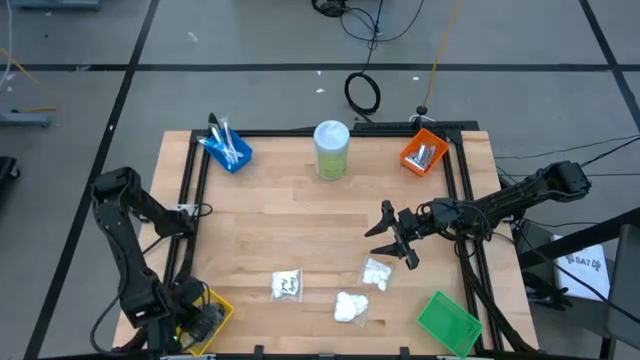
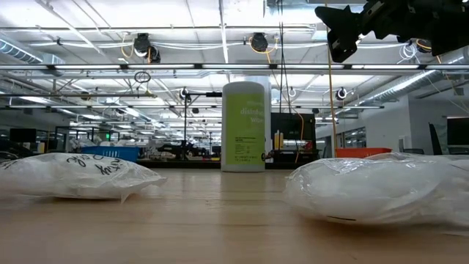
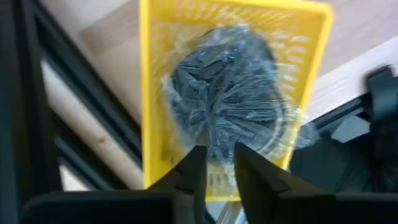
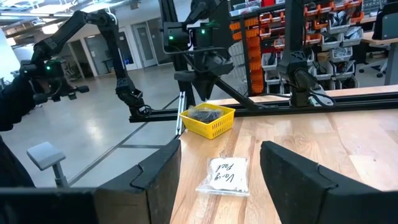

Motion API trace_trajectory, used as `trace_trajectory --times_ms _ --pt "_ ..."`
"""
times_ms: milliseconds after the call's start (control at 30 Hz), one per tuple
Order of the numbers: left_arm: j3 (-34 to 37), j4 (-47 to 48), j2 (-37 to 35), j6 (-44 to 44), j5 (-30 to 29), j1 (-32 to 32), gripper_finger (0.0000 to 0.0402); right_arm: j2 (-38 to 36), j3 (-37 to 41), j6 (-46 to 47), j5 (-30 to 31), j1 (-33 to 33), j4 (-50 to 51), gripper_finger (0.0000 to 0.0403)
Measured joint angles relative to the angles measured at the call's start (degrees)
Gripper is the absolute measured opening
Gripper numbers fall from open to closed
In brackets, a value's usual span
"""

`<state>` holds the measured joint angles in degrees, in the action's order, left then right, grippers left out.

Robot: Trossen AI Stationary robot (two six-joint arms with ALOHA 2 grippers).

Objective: Pick & Place Travel size toiletries
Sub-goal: Put the cotton pack into the green bin

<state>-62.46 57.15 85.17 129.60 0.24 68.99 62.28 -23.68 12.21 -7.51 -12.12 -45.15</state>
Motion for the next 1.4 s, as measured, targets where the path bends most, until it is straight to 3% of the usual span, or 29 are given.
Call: trace_trajectory --times_ms 233,367,567,633,733,800,900,967,1033,1100,1267,1333,1400 --pt "0.00 5.64 -0.07 -2.17 0.21 -0.62 0.0160 0.00 0.00 0.08 0.00 0.00 -0.01 0.0208" --pt "0.00 5.46 -0.76 -11.39 -9.75 -2.95 0.0178 0.00 0.00 0.02 0.00 0.00 -0.52 0.0208" --pt "0.00 3.81 -5.26 -21.99 -23.64 -10.00 0.0164 -0.02 0.00 0.65 0.05 -0.25 -0.53 0.0208" --pt "0.00 -0.80 -6.36 -29.13 -29.74 -12.68 0.0154 -0.02 0.00 0.98 1.19 -1.25 0.21 0.0208" --pt "0.00 -13.73 -7.56 -49.21 -33.21 -17.04 0.0138 -0.02 -0.10 1.25 6.23 -4.21 2.75 0.0208" --pt "0.00 -24.78 -7.51 -65.84 -30.72 -20.20 0.0128 0.00 -1.55 1.18 10.72 -6.92 7.83 0.0208" --pt "-0.02 -39.29 -6.59 -87.92 -19.70 -24.83 0.0113 0.37 -6.89 2.18 18.62 -11.53 21.89 0.0208" --pt "-0.13 -44.66 -5.31 -98.95 -10.14 -28.18 0.0103 1.96 -11.47 4.76 24.76 -14.38 33.20 0.0208" --pt "-0.01 -45.05 -4.45 -106.60 -5.06 -31.03 0.0094 4.67 -16.35 8.82 28.15 -16.65 43.47 0.0208" --pt "-0.01 -44.80 -3.93 -111.35 -5.16 -34.15 0.0090 8.17 -20.82 13.70 28.54 -18.19 51.83 0.0208" --pt "3.11 -44.76 -3.69 -112.55 -13.18 -43.74 0.0083 18.90 -28.18 24.17 24.97 -20.00 68.77 0.0208" --pt "6.78 -49.26 -3.69 -112.07 -13.29 -48.23 0.0078 22.37 -29.07 25.15 22.30 -20.00 70.29 0.0208" --pt "11.76 -58.05 -3.62 -112.39 -9.83 -52.58 0.0071 24.94 -29.09 25.33 20.48 -19.92 69.84 0.0208"
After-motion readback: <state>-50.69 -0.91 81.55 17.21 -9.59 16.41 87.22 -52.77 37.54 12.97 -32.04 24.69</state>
